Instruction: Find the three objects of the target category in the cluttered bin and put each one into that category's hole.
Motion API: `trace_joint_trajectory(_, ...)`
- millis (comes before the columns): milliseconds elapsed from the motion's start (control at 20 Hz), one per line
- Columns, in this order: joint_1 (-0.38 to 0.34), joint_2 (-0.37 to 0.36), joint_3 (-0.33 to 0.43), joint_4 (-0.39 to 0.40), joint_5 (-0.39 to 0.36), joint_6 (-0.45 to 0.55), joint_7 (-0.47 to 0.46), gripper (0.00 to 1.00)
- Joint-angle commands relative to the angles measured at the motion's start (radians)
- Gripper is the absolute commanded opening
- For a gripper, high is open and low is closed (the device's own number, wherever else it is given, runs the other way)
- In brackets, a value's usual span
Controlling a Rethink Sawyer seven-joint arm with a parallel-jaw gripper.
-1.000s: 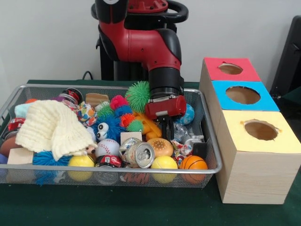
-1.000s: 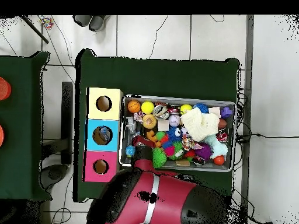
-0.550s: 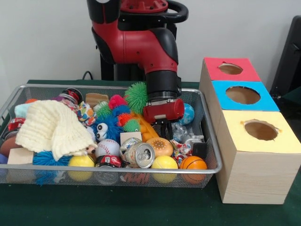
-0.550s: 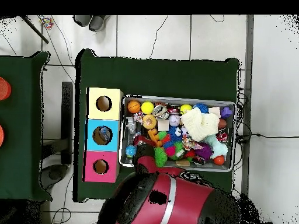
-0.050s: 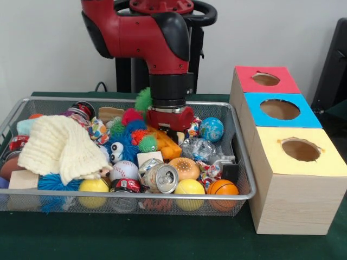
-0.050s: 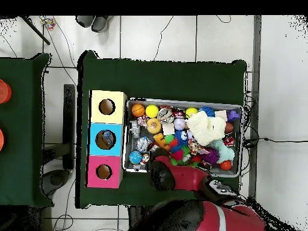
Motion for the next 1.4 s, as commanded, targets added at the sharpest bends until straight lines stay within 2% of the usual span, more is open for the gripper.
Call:
trace_joint_trajectory(50,-0.026,-0.108,0.058,-0.195,0.05,0.384,-0.079,0.0)
trace_joint_trajectory(200,-0.001,-0.139,0.055,-0.248,0.057,0.52,-0.079,0.0)
trace_joint_trajectory(400,0.045,-0.106,0.06,-0.376,0.051,0.608,-0.054,0.0)
trace_joint_trajectory(450,0.053,-0.097,0.068,-0.411,0.022,0.63,-0.054,1.0)
trace_joint_trajectory(600,0.078,-0.08,0.068,-0.466,-0.014,0.636,-0.086,1.0)
trace_joint_trajectory(750,0.102,-0.049,0.055,-0.529,0.003,0.613,-0.027,1.0)
trace_joint_trajectory(900,0.097,-0.024,0.074,-0.572,-0.005,0.641,-0.061,1.0)
trace_joint_trajectory(1150,0.069,-0.023,0.115,-0.576,-0.017,0.679,-0.115,1.0)
trace_joint_trajectory(1400,0.04,-0.016,0.152,-0.556,-0.035,0.659,-0.134,1.0)
